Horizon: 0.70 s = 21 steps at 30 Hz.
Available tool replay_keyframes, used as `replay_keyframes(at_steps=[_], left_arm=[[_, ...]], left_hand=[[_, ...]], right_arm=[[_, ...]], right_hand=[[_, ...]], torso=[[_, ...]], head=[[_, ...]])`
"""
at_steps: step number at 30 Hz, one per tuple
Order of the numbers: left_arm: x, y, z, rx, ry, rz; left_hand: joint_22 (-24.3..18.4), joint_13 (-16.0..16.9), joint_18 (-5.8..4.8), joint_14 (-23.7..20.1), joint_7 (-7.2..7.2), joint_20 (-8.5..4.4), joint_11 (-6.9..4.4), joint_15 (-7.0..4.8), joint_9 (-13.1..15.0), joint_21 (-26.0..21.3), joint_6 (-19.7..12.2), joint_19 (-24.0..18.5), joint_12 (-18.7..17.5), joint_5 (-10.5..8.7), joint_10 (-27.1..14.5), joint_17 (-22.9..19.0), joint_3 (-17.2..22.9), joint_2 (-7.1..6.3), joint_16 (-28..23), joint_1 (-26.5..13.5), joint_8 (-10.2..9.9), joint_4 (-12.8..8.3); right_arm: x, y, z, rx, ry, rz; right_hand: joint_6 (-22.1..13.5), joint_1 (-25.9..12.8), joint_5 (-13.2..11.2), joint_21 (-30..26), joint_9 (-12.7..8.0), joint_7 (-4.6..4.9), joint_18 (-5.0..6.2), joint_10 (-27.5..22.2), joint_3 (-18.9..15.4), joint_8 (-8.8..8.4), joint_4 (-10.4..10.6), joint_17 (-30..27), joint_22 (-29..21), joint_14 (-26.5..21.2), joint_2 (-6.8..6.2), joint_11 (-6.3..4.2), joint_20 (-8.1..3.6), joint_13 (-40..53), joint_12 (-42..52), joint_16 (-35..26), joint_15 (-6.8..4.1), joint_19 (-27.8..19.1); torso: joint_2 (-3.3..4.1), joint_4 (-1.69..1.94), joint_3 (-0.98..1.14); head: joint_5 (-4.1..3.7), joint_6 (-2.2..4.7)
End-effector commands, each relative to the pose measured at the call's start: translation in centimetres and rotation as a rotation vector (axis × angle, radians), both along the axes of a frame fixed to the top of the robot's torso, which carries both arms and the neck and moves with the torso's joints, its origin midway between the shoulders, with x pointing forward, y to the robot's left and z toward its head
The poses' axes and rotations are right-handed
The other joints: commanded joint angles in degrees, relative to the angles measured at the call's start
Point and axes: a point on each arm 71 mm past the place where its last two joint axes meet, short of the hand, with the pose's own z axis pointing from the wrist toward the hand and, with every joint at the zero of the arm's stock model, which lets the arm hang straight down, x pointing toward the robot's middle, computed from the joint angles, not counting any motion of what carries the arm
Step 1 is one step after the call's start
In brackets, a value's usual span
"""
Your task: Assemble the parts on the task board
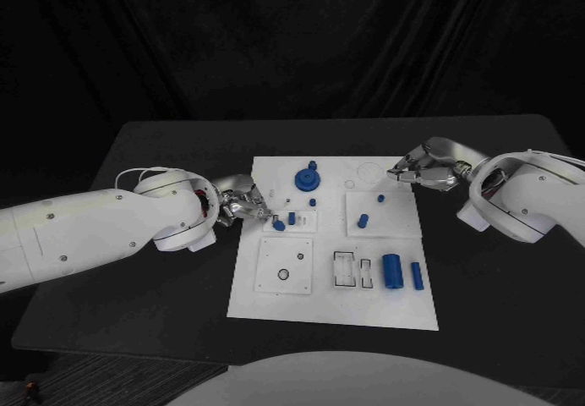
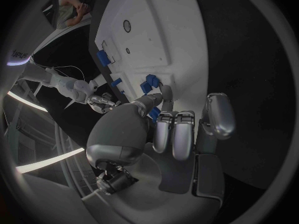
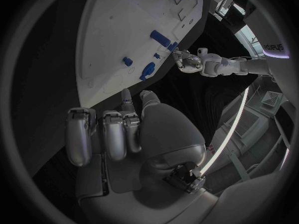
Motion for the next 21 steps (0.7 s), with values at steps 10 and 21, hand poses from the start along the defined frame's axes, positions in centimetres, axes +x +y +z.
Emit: replay_keyframes(at_steps=[10, 21], left_arm=[[-0.1, 0.3, 0.3, -0.027, -0.042, 0.008], [-1.2, 0.6, 2.1, -0.089, -0.26, -0.109]], left_hand=[[8.93, 14.99, 1.12, 5.95, -0.1, 0.17, 0.16, -0.05, 0.34, 0.06, 0.06, -0.16, 0.16, -2.6, 5.98, 15.1, -0.85, -0.49, 0.15, -1.15, 0.43, 2.19], [8.77, 14.55, 1.2, 5.95, 1.03, 0.46, 0.98, 0.47, 0.18, -0.45, -4.56, -0.83, -0.49, -12.63, 5.37, 15.1, -6.93, -3.58, 0.15, 6.35, -0.64, 4.57]], right_arm=[[-0.1, -0.2, -0.1, 0.001, -0.005, -0.017], [-0.4, -0.3, 0.3, 0.018, -0.035, -0.021]], right_hand=[[0.34, 0.38, 0.22, -0.22, -0.06, 0.09, 0.05, 6.19, 0.4, -0.38, 0.0, 15.1, 13.82, 6.06, -0.11, -0.35, -0.24, 3.81, -0.36, 0.15, -0.49, 4.03], [0.32, 0.39, 0.23, -0.15, -0.07, 0.09, 0.03, 6.19, 0.45, -0.4, -0.01, 15.1, 13.85, 6.06, -0.14, -0.35, -0.25, 3.81, -0.36, 0.15, -0.49, 4.07]], torso=[[0.0, 0.01, 0.04], [0.0, -0.03, -0.03]], head=[[-0.05, 0.01], [-0.07, 0.01]])
